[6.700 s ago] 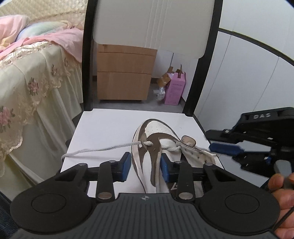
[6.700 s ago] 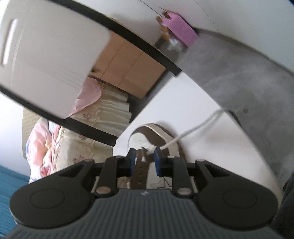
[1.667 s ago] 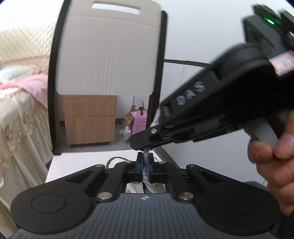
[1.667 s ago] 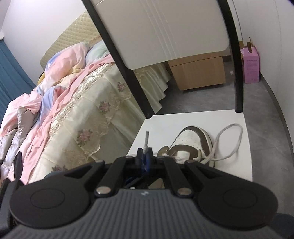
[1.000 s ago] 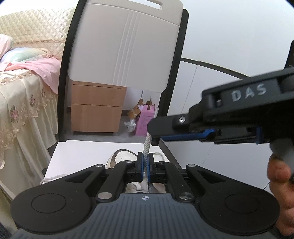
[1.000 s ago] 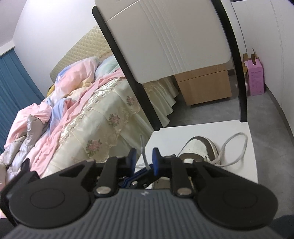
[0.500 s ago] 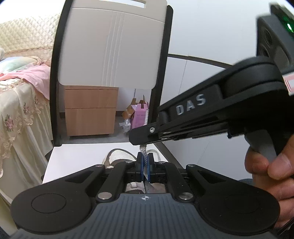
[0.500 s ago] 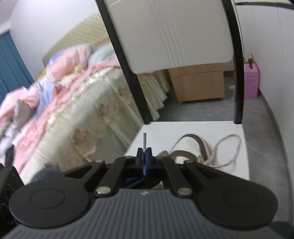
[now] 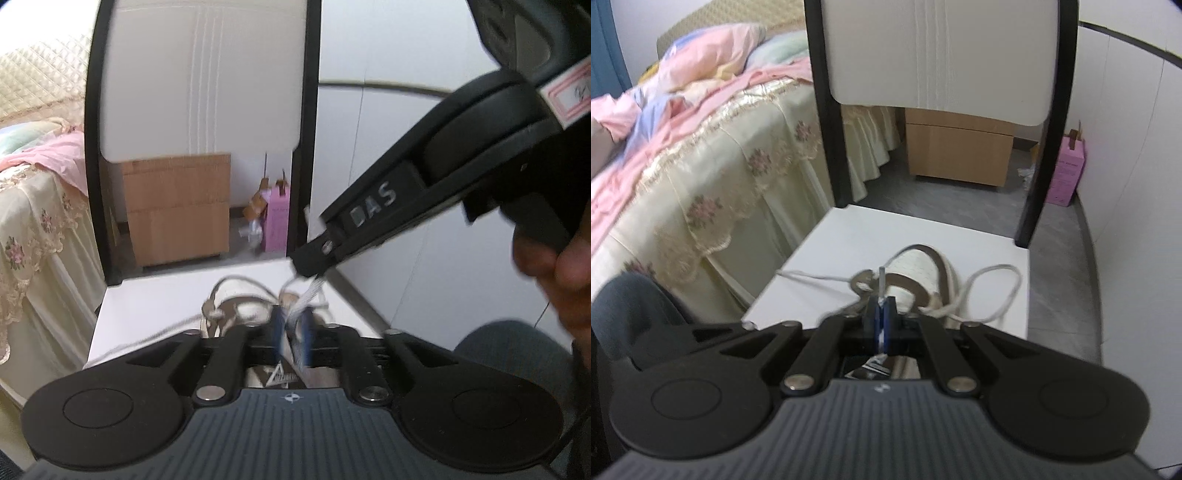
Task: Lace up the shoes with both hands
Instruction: 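Lower the lace toward the sneaker with the left tool while the right tool holds the other lace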
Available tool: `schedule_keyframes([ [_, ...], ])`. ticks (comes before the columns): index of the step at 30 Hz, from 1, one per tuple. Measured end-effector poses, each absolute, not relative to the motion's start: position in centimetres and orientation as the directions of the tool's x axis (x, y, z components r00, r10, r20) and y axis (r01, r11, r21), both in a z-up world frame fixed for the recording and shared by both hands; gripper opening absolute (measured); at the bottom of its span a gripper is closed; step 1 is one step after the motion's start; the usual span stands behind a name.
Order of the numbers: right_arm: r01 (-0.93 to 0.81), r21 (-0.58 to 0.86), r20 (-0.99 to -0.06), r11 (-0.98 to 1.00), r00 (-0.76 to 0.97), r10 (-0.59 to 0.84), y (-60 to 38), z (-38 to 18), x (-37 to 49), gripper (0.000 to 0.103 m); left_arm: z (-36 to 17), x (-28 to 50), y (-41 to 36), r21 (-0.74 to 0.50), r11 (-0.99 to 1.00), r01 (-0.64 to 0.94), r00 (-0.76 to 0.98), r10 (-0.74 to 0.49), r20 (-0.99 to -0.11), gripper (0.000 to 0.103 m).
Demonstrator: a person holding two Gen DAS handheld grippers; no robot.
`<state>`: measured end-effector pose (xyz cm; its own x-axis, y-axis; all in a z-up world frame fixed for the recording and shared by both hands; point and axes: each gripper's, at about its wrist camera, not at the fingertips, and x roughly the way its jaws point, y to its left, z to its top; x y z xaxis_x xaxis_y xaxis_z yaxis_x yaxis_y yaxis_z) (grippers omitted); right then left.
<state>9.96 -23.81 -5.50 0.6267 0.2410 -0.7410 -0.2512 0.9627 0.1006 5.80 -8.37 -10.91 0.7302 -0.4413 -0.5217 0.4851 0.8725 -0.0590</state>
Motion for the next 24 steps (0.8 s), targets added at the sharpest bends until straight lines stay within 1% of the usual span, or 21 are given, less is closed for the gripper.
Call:
schedule_keyframes([
  [1, -0.253, 0.088, -0.746, 0.963, 0.625, 0.232, -24.0, -5.6, 10.0, 0.003, -11.0, 5.7, -8.5, -0.049, 0.873, 0.485, 0.725, -0.432, -0.536, 0.044],
  [2, -0.255, 0.075, -0.75, 0.964, 0.623, 0.223, -24.3, -5.7, 10.1, 0.003, -10.8, 5.4, -8.6, -0.038, 0.877, 0.48, 0.728, -0.422, -0.54, 0.049],
  [3, -0.257, 0.065, -0.756, 0.964, 0.618, 0.216, -24.5, -5.8, 10.1, 0.003, -10.7, 5.1, -8.6, -0.027, 0.88, 0.475, 0.732, -0.412, -0.543, 0.052],
  [10, -0.316, -0.046, -0.798, 0.948, 0.582, 0.155, -25.1, -7.1, 10.6, 0.003, -10.6, 5.0, -8.1, 0.017, 0.91, 0.414, 0.75, -0.331, -0.573, 0.052],
  [14, -0.353, -0.084, -0.815, 0.932, 0.562, 0.139, -24.9, -7.6, 10.8, 0.003, -10.6, 5.4, -7.7, 0.026, 0.922, 0.386, 0.756, -0.3, -0.582, 0.052],
  [19, -0.403, -0.124, -0.823, 0.907, 0.552, 0.133, -24.1, -8.3, 11.1, 0.003, -10.8, 5.8, -7.7, 0.035, 0.93, 0.366, 0.755, -0.274, -0.596, 0.052],
  [24, -0.421, -0.11, -0.83, 0.901, 0.538, 0.15, -23.5, -9.4, 11.5, 0.003, -11.4, 7.2, -7.7, 0.06, 0.938, 0.341, 0.755, -0.236, -0.612, 0.05],
])
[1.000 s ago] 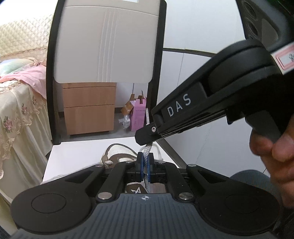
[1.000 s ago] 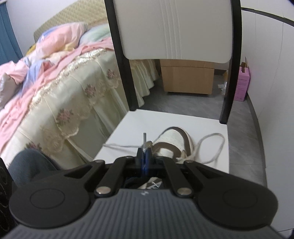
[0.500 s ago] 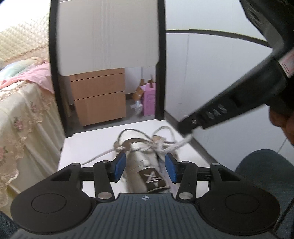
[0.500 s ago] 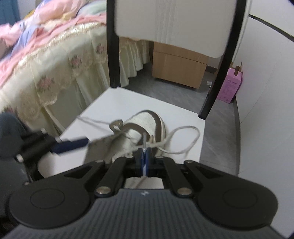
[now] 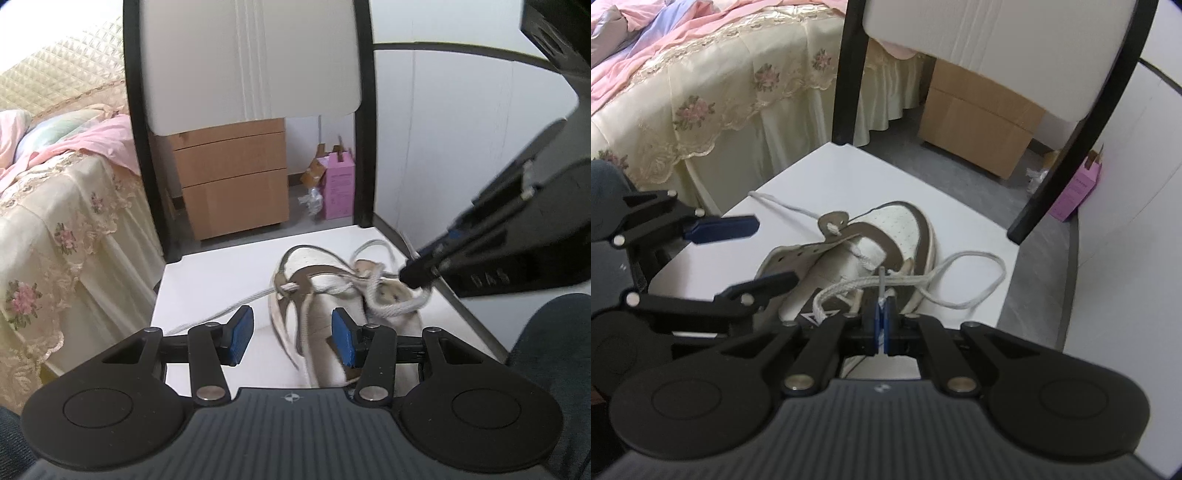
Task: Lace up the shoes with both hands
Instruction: 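Lower the lace toward the sneaker with the left tool while the right tool holds the other lace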
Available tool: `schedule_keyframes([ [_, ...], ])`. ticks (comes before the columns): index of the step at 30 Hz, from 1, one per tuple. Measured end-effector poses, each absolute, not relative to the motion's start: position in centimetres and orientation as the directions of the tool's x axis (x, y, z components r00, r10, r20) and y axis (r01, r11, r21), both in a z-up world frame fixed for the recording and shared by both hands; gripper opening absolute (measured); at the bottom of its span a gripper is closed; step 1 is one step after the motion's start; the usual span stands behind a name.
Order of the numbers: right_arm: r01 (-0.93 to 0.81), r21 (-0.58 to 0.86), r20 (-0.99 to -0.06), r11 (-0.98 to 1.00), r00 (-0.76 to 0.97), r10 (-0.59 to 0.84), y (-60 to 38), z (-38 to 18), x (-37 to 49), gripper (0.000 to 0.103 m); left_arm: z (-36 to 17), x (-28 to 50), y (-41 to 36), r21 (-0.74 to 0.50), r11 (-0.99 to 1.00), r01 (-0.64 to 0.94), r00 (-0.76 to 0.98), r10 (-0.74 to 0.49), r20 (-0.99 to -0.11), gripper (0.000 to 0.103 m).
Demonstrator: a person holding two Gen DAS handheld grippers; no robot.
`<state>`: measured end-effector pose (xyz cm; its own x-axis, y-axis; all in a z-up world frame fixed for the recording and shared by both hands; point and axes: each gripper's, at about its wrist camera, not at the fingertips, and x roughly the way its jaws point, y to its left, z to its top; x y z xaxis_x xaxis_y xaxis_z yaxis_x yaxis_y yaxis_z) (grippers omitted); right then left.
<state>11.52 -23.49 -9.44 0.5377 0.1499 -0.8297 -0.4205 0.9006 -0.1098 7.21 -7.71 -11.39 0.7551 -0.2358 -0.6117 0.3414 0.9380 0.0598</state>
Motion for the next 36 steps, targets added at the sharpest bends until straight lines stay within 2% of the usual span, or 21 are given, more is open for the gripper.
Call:
schedule_keyframes([
  [5, -0.408, -0.106, -0.838, 0.907, 0.528, 0.14, -23.1, -10.5, 11.5, 0.003, -12.2, 8.1, -7.7, 0.066, 0.945, 0.32, 0.741, -0.207, -0.639, 0.037],
  [8, -0.397, -0.105, -0.838, 0.912, 0.529, 0.134, -23.1, -10.3, 11.2, 0.003, -12.7, 8.2, -8.2, 0.076, 0.938, 0.337, 0.739, -0.214, -0.639, 0.023],
  [9, -0.395, -0.105, -0.837, 0.913, 0.53, 0.133, -23.0, -10.2, 11.1, 0.003, -12.7, 8.2, -8.4, 0.081, 0.934, 0.348, 0.74, -0.221, -0.635, 0.012],
  [10, -0.393, -0.107, -0.836, 0.913, 0.533, 0.131, -23.0, -10.0, 10.9, 0.003, -12.8, 8.0, -8.5, 0.081, 0.929, 0.361, 0.74, -0.232, -0.632, 0.008],
  [13, -0.391, -0.121, -0.832, 0.912, 0.542, 0.121, -22.9, -9.2, 10.0, 0.003, -12.8, 7.6, -8.5, 0.095, 0.921, 0.379, 0.743, -0.241, -0.625, 0.008],
  [16, -0.388, -0.126, -0.826, 0.913, 0.55, 0.12, -22.8, -8.4, 9.1, 0.003, -12.4, 7.3, -7.8, 0.052, 0.919, 0.39, 0.728, -0.274, -0.629, 0.008],
  [25, -0.398, -0.133, -0.81, 0.908, 0.572, 0.132, -21.8, -6.3, 5.9, 0.003, -11.8, 6.7, -6.3, 0.024, 0.921, 0.39, 0.714, -0.285, -0.64, 0.009],
  [36, -0.388, -0.106, -0.774, 0.916, 0.61, 0.168, -22.9, -4.8, 5.0, 0.003, -10.3, 6.2, -5.7, 0.019, 0.92, 0.391, 0.744, -0.303, -0.595, 0.009],
])
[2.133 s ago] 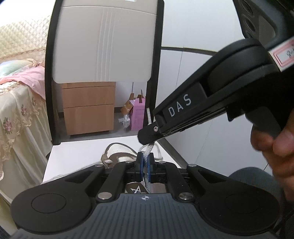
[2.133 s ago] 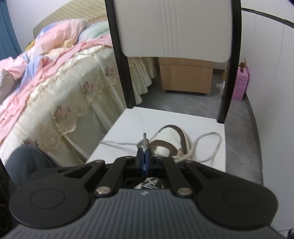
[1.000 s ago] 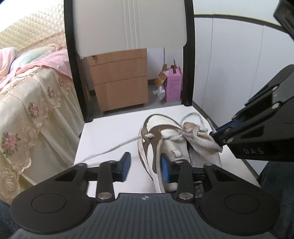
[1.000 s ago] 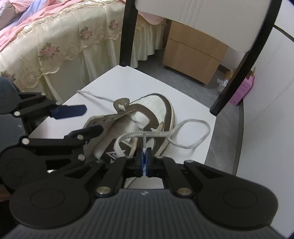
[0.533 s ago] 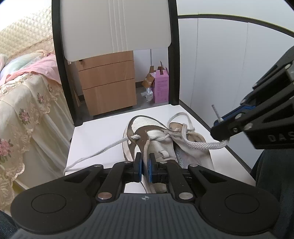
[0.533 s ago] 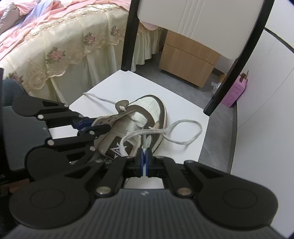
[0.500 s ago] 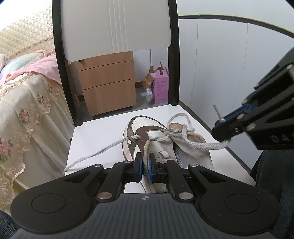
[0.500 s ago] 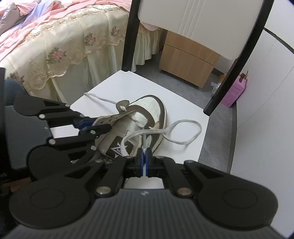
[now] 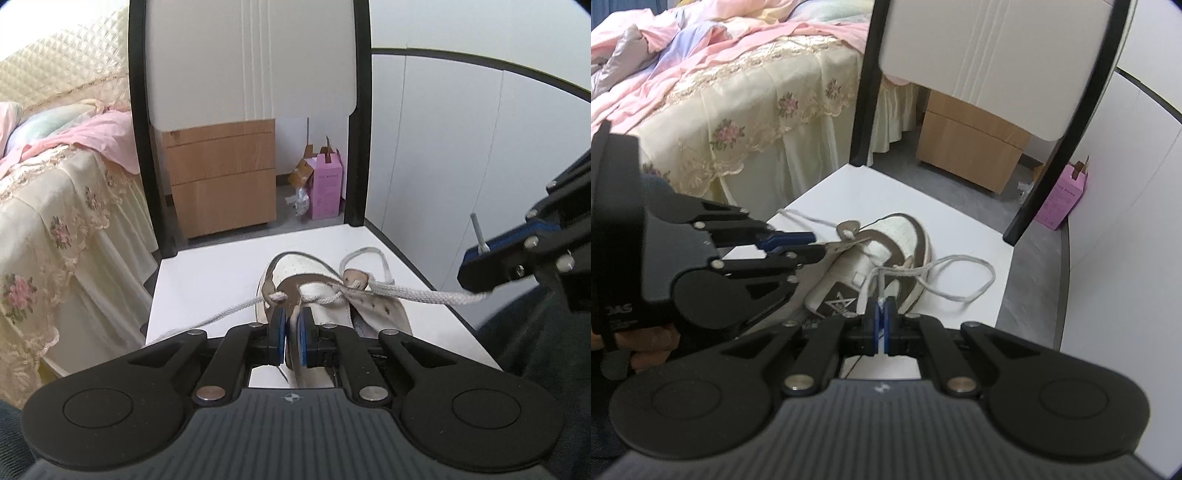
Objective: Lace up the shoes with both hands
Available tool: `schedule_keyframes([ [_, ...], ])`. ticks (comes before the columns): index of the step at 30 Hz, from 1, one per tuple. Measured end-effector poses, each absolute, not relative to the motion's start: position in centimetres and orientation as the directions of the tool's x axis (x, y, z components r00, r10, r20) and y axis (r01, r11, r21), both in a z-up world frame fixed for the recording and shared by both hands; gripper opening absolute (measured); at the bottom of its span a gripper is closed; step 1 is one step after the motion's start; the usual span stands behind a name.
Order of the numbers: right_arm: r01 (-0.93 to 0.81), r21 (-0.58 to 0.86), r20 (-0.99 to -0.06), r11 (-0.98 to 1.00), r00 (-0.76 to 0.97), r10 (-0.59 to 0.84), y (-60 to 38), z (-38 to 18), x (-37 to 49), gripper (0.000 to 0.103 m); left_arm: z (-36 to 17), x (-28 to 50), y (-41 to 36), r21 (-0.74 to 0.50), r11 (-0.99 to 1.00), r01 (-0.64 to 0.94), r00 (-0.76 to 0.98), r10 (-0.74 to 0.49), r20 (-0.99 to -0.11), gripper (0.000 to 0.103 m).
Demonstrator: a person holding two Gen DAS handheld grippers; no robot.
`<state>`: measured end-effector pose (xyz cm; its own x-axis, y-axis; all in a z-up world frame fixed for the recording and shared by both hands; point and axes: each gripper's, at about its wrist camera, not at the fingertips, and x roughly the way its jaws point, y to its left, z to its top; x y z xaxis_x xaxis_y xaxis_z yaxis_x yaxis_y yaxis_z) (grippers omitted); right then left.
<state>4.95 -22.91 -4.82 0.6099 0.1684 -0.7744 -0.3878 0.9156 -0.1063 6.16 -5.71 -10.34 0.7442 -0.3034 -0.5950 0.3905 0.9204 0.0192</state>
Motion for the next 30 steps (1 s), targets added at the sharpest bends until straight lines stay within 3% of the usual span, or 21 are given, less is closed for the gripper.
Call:
schedule_keyframes([
  [5, -0.371, -0.096, -0.745, 0.924, 0.642, 0.181, -25.2, -4.2, 5.6, 0.003, -9.9, 5.3, -5.4, 0.024, 0.927, 0.374, 0.753, -0.288, -0.591, 0.009],
  [11, -0.464, -0.209, -0.698, 0.861, 0.687, 0.201, -25.5, -3.6, 6.6, 0.003, -9.2, 4.5, -5.6, 0.043, 0.942, 0.332, 0.754, -0.238, -0.612, 0.01],
  [15, -0.563, -0.262, -0.721, 0.784, 0.654, 0.228, -23.7, -4.4, 8.0, 0.003, -9.5, 4.7, -6.0, 0.079, 0.944, 0.321, 0.756, -0.205, -0.621, 0.025],
  [24, -0.7, -0.305, -0.792, 0.646, 0.563, 0.237, -19.4, -7.6, 11.4, 0.003, -10.6, 6.0, -6.8, 0.078, 0.94, 0.332, 0.755, -0.215, -0.62, 0.025],
  [30, -0.755, -0.284, -0.84, 0.592, 0.493, 0.226, -17.8, -9.8, 14.4, 0.003, -12.6, 8.2, -4.2, -0.123, 0.95, 0.287, 0.726, -0.299, -0.619, 0.029],
])
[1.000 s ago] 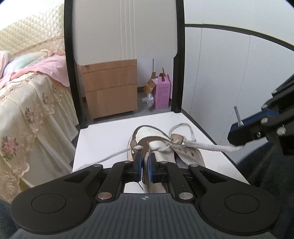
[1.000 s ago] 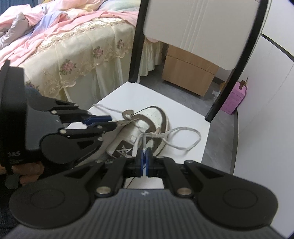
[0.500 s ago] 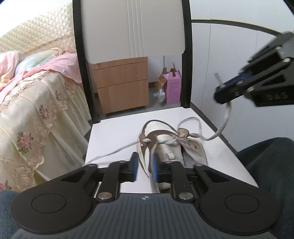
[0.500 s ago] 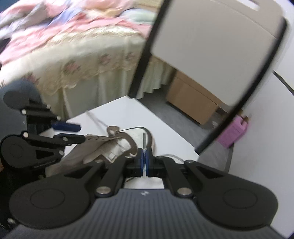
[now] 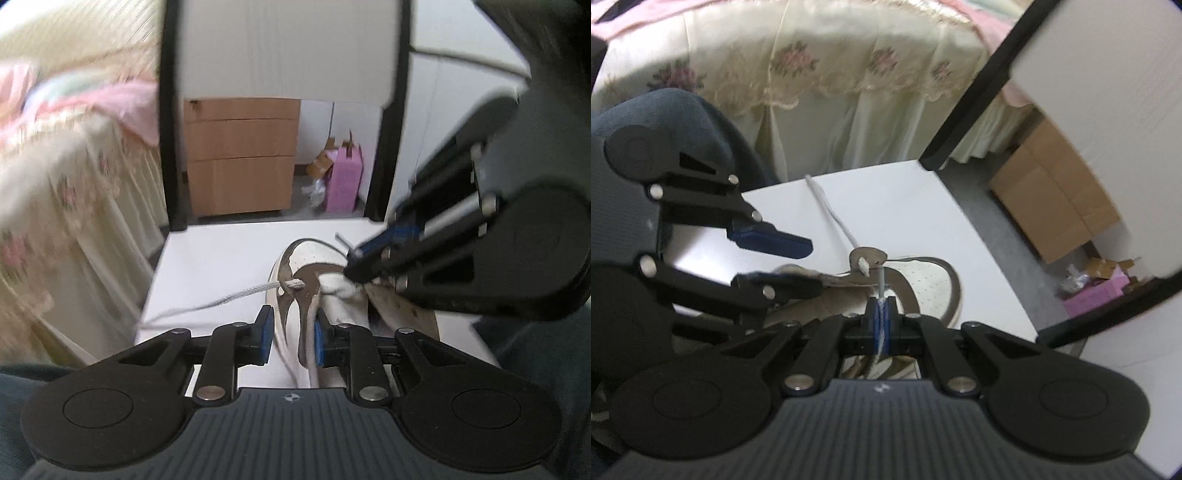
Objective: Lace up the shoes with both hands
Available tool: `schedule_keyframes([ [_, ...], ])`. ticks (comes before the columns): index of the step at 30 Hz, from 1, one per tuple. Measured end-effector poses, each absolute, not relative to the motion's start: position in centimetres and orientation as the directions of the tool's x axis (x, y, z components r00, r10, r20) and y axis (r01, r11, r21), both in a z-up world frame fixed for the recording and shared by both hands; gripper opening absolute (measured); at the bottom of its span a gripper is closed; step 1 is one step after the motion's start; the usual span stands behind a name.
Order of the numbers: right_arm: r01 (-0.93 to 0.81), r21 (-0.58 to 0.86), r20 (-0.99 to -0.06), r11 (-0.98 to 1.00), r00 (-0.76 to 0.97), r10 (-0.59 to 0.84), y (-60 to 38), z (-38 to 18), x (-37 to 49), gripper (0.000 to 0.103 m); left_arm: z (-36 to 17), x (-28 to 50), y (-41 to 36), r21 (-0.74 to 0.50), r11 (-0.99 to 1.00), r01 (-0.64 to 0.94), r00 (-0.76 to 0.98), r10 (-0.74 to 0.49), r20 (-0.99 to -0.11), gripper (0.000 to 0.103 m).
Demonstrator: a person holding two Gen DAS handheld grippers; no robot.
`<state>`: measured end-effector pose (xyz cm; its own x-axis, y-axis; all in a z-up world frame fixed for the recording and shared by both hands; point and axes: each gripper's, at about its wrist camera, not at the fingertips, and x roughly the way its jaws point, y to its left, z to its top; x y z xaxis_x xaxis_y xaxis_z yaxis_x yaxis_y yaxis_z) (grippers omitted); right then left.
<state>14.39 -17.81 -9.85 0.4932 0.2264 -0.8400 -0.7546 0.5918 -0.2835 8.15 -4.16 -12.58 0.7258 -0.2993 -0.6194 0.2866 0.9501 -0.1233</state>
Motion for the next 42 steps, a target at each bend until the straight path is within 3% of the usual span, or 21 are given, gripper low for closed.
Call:
schedule_keyframes([
  [5, -0.756, -0.215, -0.869, 0.618, 0.437, 0.232, -18.3, -10.7, 16.1, 0.003, -12.6, 8.1, -4.2, -0.125, 0.955, 0.268, 0.728, -0.286, -0.623, 0.026],
  [8, -0.788, -0.222, -0.883, 0.574, 0.413, 0.225, -18.1, -10.7, 16.2, 0.003, -12.8, 8.0, -3.8, -0.164, 0.947, 0.278, 0.721, -0.318, -0.616, 0.019],
  [12, -0.834, -0.243, -0.897, 0.496, 0.388, 0.212, -17.1, -10.9, 16.0, 0.004, -13.4, 9.0, -1.9, -0.348, 0.911, 0.221, 0.691, -0.398, -0.604, 0.012],
  [19, -0.844, -0.321, -0.901, 0.43, 0.412, 0.136, -15.4, -12.1, 15.4, 0.004, -15.9, 10.5, 2.4, -0.685, 0.726, 0.066, 0.646, -0.554, -0.525, 0.013],
  [22, -0.851, -0.339, -0.904, 0.4, 0.413, 0.114, -14.7, -12.3, 15.1, 0.004, -16.9, 11.0, 3.6, -0.757, 0.653, 0.022, 0.632, -0.595, -0.496, 0.013],
  [42, -0.797, -0.281, -0.887, 0.535, 0.428, 0.172, -15.6, -11.5, 14.8, 0.003, -17.9, 11.4, 4.6, -0.817, 0.576, -0.024, 0.616, -0.635, -0.465, 0.015],
])
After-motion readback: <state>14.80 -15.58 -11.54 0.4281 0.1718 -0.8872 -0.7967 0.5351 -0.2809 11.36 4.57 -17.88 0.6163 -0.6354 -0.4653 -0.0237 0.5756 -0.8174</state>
